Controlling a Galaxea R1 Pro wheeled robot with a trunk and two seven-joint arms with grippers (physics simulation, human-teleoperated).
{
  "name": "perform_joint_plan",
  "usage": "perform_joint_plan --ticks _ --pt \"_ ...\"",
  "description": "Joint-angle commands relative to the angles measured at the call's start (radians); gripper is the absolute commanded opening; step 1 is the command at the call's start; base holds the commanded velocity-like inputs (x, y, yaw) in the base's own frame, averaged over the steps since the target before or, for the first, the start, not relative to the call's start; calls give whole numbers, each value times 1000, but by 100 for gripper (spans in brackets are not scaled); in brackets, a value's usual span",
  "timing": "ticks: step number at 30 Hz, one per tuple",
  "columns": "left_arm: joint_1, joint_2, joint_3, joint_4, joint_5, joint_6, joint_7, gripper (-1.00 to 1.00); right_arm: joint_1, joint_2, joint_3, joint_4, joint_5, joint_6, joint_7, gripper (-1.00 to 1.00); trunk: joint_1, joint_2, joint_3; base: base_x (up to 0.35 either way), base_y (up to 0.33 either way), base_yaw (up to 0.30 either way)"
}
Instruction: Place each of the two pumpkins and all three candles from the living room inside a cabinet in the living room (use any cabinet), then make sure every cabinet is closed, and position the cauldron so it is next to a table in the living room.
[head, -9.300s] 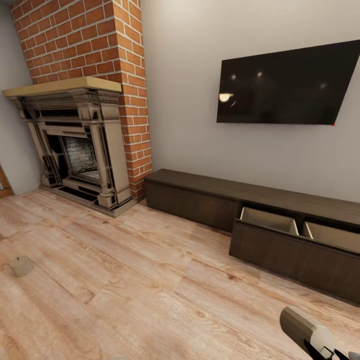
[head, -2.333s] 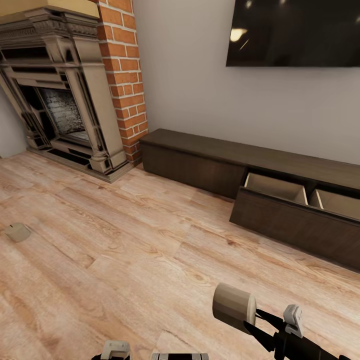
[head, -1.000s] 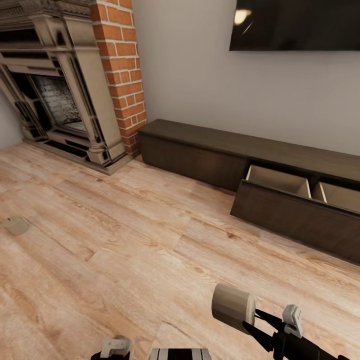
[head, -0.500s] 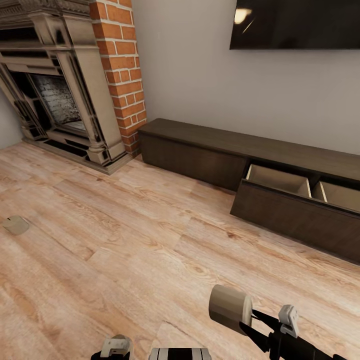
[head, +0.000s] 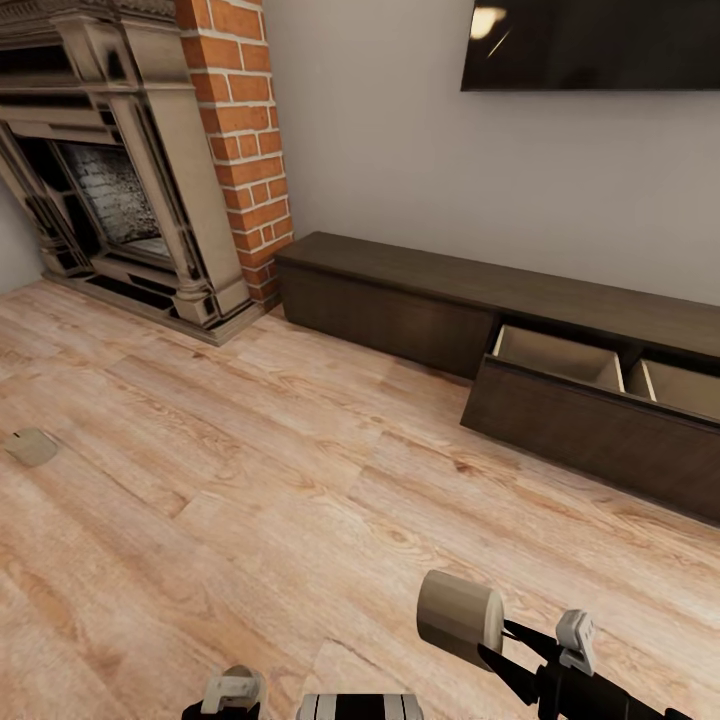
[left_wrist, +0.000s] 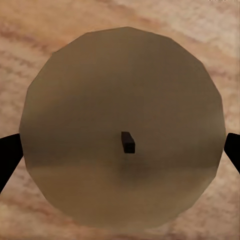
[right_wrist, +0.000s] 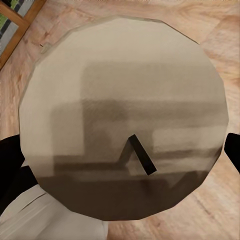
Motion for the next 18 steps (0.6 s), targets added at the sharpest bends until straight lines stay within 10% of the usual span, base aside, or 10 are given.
perform_joint_plan --ticks 1,11,12,18 --pt "-1 1 -5 1 3 -4 -1 100 0 0 -1 -1 -12 14 9 -100 0 0 -1 0 0 0" --pt "-1 1 -5 -1 3 -6 -1 100 0 1 1 -1 -12 14 9 -100 0 0 -1 0 0 0" --pt "-1 1 -5 -1 3 -6 -1 -100 0 1 1 0 -12 14 9 -100 0 0 -1 0 0 0" --pt "-1 1 -5 -1 3 -6 -1 -100 0 1 6 0 -12 14 8 -100 0 0 -1 0 0 0"
